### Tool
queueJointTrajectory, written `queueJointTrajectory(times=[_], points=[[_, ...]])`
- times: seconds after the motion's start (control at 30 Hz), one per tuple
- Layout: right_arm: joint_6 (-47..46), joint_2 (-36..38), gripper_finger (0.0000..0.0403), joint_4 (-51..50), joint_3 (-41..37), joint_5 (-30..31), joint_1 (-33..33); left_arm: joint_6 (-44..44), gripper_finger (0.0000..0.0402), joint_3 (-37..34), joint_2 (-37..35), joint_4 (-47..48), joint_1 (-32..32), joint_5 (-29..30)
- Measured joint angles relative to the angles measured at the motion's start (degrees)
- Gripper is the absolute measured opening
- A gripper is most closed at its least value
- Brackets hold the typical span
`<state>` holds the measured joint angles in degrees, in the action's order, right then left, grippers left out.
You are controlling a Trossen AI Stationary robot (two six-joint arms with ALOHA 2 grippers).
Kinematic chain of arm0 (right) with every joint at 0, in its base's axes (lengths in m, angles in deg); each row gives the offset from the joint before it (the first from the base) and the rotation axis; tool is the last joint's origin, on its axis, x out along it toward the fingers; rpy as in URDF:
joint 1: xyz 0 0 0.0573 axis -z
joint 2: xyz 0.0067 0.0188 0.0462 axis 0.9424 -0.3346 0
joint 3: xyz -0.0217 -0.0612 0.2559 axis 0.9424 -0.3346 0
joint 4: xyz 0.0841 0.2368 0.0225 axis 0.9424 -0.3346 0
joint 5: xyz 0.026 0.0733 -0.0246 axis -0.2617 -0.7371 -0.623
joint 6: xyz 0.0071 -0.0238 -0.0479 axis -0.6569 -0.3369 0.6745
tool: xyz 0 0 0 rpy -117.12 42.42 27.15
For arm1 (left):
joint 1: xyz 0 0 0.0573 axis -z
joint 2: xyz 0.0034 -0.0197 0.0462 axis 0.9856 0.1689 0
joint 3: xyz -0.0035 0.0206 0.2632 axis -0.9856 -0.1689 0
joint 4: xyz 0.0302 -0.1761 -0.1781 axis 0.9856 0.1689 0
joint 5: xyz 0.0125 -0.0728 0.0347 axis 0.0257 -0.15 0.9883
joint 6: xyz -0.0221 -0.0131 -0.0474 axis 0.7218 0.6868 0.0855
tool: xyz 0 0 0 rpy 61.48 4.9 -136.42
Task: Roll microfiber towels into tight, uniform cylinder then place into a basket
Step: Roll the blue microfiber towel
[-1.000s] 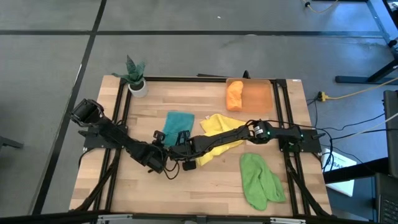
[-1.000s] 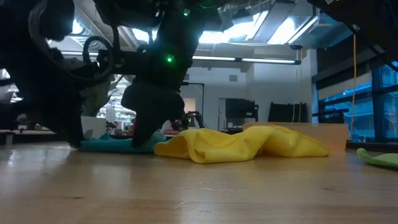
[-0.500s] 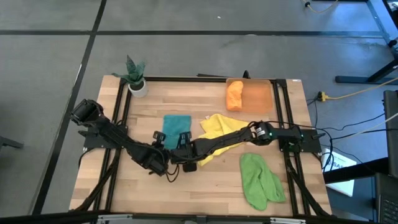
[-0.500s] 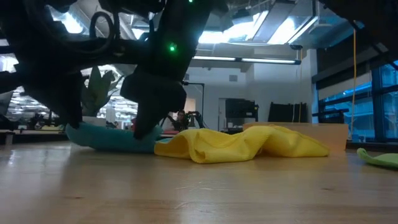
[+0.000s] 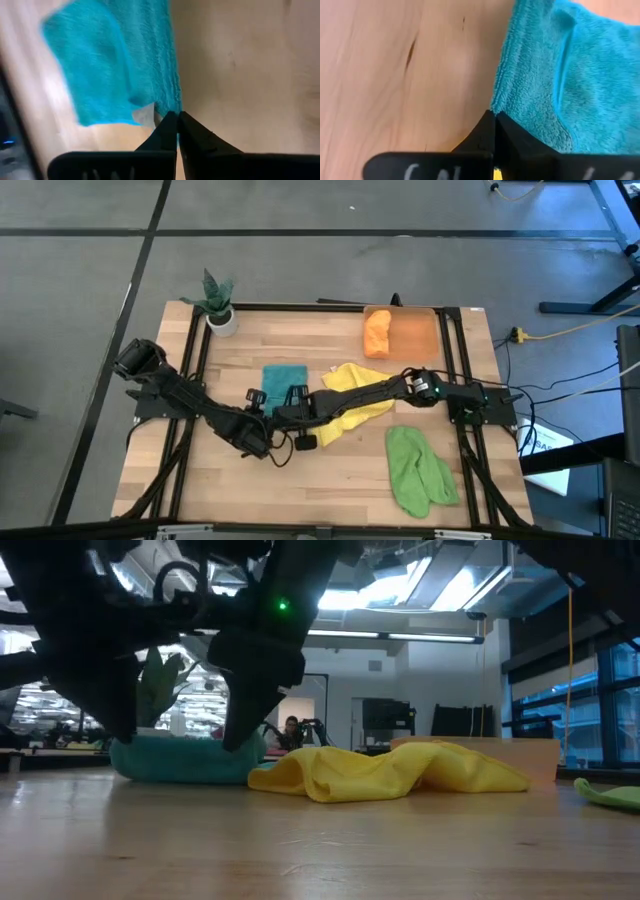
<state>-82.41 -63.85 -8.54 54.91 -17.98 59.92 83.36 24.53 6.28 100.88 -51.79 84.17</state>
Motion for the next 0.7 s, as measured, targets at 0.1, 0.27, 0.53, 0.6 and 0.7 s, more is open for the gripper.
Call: queueJointTrajectory(times=[0.1, 0.27, 0.53, 0.6, 0.7], points=[[1.00, 0.00, 0.0004, -0.30, 0.00, -1.95, 0.80, -0.24, 0.0000, 0.02, 0.00, 0.07, -1.32, -2.89], [1.17, 0.28, 0.0004, -1.85, -0.02, -1.90, 2.04, -3.05, 0.0001, -0.15, 0.02, 0.91, -3.15, -1.06], [2.05, 1.05, 0.0004, -2.78, -0.02, -2.03, 3.34, -4.84, 0.0000, -0.13, 0.02, 0.09, -5.88, -0.48], [2.37, 1.07, 0.0004, -2.81, -0.02, -2.09, 3.56, -5.93, 0.0000, -0.13, 0.02, -0.47, -5.37, -0.47], [2.38, 1.07, 0.0004, -2.49, -0.02, -2.16, 3.62, -6.14, 0.0000, -0.06, 0.02, -0.86, -3.62, 0.00]])
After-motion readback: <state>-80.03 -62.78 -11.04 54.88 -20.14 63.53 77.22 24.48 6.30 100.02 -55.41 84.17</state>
